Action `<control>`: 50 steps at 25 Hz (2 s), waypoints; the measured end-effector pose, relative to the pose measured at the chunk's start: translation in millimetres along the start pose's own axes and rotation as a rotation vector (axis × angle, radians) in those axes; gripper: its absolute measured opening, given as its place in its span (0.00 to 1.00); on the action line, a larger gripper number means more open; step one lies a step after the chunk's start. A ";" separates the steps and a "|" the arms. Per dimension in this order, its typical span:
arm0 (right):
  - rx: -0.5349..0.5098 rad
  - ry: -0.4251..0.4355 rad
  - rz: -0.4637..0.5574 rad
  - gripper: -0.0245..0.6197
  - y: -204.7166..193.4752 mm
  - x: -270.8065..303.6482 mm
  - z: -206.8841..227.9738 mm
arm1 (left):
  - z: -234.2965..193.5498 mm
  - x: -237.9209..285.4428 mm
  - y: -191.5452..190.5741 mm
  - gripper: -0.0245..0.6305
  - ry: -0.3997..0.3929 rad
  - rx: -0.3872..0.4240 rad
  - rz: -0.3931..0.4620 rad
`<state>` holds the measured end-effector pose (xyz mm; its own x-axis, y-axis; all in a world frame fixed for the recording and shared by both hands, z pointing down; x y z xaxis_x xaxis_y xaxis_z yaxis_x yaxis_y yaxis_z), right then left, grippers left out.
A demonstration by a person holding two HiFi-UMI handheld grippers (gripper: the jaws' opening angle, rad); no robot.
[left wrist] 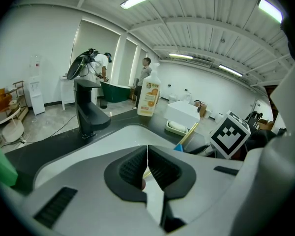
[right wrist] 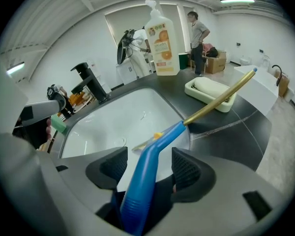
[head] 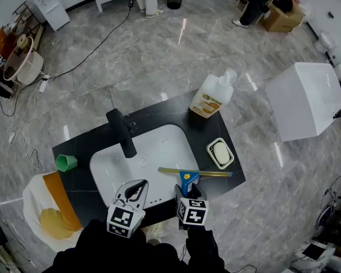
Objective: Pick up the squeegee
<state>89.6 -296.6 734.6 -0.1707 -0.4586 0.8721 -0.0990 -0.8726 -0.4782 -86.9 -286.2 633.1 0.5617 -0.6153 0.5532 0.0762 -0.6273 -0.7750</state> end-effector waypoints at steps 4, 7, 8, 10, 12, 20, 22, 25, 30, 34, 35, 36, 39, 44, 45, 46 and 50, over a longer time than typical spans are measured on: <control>-0.022 -0.014 -0.042 0.49 0.0 8.0 -2.0 | -6.8 2.9 1.5 0.07 0.004 -0.008 -0.003; -0.037 -0.029 -0.063 0.48 3.7 12.8 -5.7 | -12.8 4.1 1.2 0.07 0.007 -0.016 -0.005; -0.036 -0.032 -0.071 0.48 4.7 14.2 -7.0 | -14.8 4.6 0.7 0.07 0.008 -0.019 -0.005; -0.039 -0.045 -0.088 0.45 5.4 16.8 -7.3 | -18.8 5.3 -0.4 0.07 0.011 -0.024 -0.005; -0.045 -0.055 -0.103 0.40 5.0 18.7 -6.6 | -22.2 5.5 -1.1 0.07 0.016 -0.027 -0.004; -0.014 -0.044 -0.104 0.26 4.3 25.2 -6.2 | -29.0 7.8 -2.3 0.07 0.021 -0.034 -0.004; -0.008 -0.038 -0.100 0.26 4.1 26.0 -5.8 | -29.7 8.5 -3.5 0.07 0.021 -0.035 -0.006; 0.000 -0.032 -0.090 0.26 2.9 25.4 -5.3 | -28.9 9.1 -3.6 0.07 0.020 -0.031 -0.006; -0.001 -0.026 -0.069 0.26 5.7 18.6 -5.1 | -24.3 5.7 0.4 0.07 0.018 -0.019 0.006; -0.004 -0.016 -0.029 0.26 16.1 2.6 -5.5 | -17.3 -3.9 10.7 0.07 0.030 -0.003 0.024; -0.004 -0.012 -0.015 0.25 19.2 -2.4 -5.9 | -15.4 -7.0 13.4 0.07 0.033 0.002 0.031; -0.004 -0.009 0.002 0.26 22.7 -8.0 -6.5 | -13.4 -10.3 15.9 0.07 0.036 0.008 0.038; -0.003 0.005 0.064 0.25 34.8 -29.0 -8.8 | -6.1 -21.5 23.8 0.07 0.045 0.025 0.061; -0.008 0.020 0.164 0.26 54.2 -74.4 -9.3 | 12.4 -43.2 43.5 0.07 0.059 0.054 0.115; -0.009 0.021 0.185 0.26 57.6 -84.2 -9.0 | 16.8 -47.9 47.6 0.07 0.062 0.062 0.126; -0.010 0.023 0.207 0.26 60.3 -94.3 -8.8 | 21.5 -52.9 51.2 0.07 0.066 0.071 0.138; -0.018 0.035 0.292 0.26 62.2 -136.7 -10.5 | 43.5 -77.1 57.8 0.07 0.075 0.105 0.181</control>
<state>96.5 -286.4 584.6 -0.2281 -0.6834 0.6935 -0.0577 -0.7015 -0.7103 -90.0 -254.2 532.3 0.5117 -0.7492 0.4205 0.0675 -0.4529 -0.8890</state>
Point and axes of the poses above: the fingertips, and each gripper's own axes: x forward along the fingers, z to its right, y out of its top, the point moved 4 cm from there along -x, backward along the fingers, and after that the axes turned 9 degrees about -y, right-handed, at the moved point
